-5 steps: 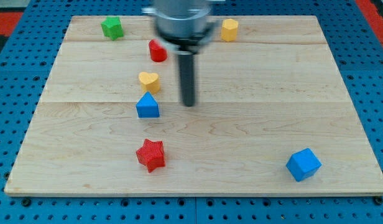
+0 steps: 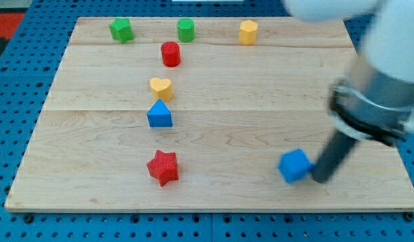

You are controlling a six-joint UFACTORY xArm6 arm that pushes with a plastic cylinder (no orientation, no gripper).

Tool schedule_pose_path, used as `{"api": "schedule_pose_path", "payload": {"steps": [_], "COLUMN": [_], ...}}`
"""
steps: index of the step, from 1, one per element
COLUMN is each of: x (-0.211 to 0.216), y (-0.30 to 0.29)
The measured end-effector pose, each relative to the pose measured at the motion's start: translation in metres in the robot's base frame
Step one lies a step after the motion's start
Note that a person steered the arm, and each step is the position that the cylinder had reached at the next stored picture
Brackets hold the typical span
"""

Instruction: Place the blue cube in between the red star and blue triangle

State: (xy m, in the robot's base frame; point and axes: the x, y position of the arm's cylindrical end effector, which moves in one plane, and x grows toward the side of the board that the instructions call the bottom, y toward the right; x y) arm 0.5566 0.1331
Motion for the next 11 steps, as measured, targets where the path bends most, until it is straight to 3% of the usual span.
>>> {"api": "schedule_pose_path", "payload": {"steps": [1, 2, 3, 4, 5, 7, 11], "x": [-0.037, -0.045, -0.07, -0.063, -0.057, -0.051, -0.053], "y": [-0.077, -0.115, -0.107, -0.114, -0.081, -0.139, -0.177]}}
